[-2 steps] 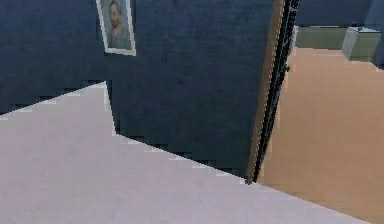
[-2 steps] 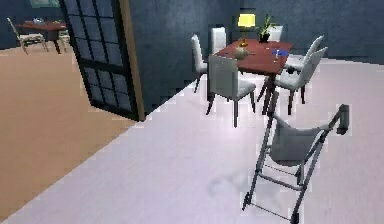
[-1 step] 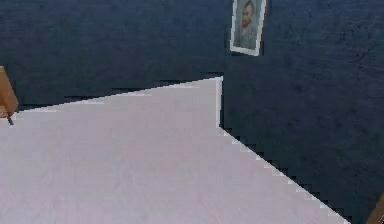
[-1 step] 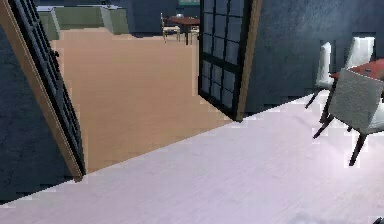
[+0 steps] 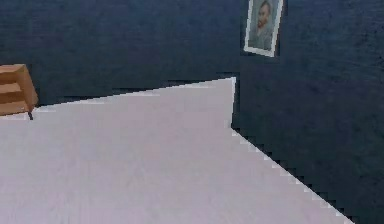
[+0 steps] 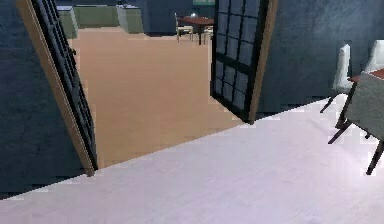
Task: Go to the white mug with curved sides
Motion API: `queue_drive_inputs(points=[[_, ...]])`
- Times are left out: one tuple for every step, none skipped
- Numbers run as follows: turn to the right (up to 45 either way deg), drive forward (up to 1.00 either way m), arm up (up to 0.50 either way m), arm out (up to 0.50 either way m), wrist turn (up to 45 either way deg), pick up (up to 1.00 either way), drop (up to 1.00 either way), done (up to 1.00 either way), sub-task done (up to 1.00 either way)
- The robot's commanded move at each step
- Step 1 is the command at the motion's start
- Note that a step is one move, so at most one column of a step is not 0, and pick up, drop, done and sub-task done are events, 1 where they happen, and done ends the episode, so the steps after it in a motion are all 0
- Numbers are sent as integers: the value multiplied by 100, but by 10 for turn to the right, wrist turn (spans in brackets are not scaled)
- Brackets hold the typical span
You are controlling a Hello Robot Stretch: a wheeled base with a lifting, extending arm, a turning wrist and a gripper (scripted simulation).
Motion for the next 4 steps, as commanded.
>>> queue_drive_inputs(points=[[0, 100, 0, 0, 0, 0, 0, 0, 0], [0, 100, 0, 0, 0, 0, 0, 0, 0], [0, 30, 0, 0, 0, 0, 0, 0, 0], [300, 0, 0, 0, 0, 0, 0, 0, 0]])
